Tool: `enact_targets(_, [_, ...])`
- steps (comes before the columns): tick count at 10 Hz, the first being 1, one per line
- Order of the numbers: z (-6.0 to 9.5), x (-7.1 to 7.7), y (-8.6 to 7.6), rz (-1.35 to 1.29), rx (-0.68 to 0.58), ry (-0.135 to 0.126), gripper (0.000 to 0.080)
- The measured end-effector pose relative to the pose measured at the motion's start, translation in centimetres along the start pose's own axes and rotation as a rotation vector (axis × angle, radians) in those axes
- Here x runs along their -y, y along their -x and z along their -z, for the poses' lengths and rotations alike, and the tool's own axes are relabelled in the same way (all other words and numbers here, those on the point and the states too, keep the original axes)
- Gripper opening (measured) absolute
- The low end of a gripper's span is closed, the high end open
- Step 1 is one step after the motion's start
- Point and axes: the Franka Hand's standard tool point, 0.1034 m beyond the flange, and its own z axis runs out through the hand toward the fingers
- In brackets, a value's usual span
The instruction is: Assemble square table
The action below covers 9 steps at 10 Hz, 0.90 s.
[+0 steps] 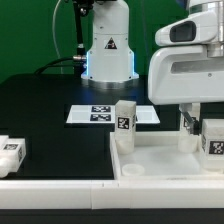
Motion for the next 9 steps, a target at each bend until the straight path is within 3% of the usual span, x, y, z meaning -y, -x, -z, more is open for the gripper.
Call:
enact_targets(1, [-0.08,-0.86,0.52,0.011,0.085,0.009,0.0649])
enact_targets(2, [-0.24,-1.52,0.31,-0.033,0.146,0.039,0.0649])
enact_targets(3, [-0.5,-1.18,0.39,-0.058,0.145,0.062,0.0649])
enact_targets(5, [-0.5,-1.42,0.27,-0.068,0.141,0.062,0.0623])
enact_targets(6, [-0.51,-1.41,0.28,-0.11,0.14,0.065,0.0444])
enact_targets(7, [-0.52,-1.4,0.28,-0.196,0.137,0.07,0.0444])
enact_targets(8, [-0.54,-1.42,0.29,-0.256,0.135,0.075,0.0289])
enact_targets(9, [-0.57,-1.41,0.31,-0.305,0.134,0.078,0.0289])
